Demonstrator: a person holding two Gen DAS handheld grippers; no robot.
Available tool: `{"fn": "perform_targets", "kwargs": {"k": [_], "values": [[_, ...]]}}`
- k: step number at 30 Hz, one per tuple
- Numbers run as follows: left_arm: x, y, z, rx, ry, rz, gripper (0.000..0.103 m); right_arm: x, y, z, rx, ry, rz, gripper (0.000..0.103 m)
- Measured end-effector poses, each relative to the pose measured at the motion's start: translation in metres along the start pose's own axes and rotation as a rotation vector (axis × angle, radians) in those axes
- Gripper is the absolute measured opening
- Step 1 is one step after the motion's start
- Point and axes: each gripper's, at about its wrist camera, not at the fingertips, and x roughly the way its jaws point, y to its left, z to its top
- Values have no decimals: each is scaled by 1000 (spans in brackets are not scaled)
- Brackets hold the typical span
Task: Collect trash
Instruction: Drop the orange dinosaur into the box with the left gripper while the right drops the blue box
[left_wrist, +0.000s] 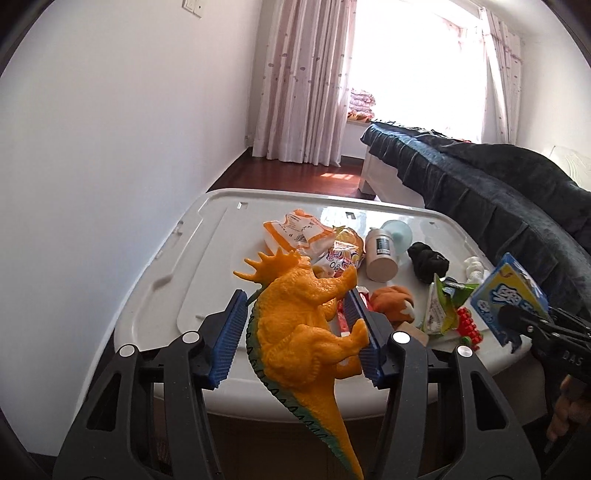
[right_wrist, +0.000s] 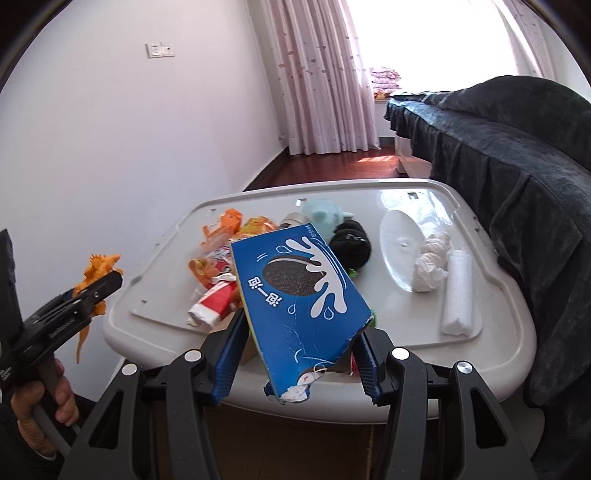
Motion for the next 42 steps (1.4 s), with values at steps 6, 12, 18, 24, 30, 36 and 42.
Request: {"fn": "perform_targets", "kwargs": {"k": [6,12,18,24,30,36,42], "values": [[-32,-4,-39,-7,99,-18,53,-17,31,-37,-63,39,22,53],[-27,3,-91,-62,323,-41,54,-30,50,-92,-76,136,-4,53],[9,0,-138,29,463,46,54,-15,54,-124,-50,254,-13,54],[33,6,-157,33,571,72,54,12,44,-136,-1,361,-31,54],[36,4,-156,31,585,74,75,16,44,-137,6,373,-72,73],[25,-1,-147,69,531,69,79,4,29,-132,78,318,-78,73],[28,0,-145,96,527,79,79,2,23,-130,113,308,-87,73]]}}
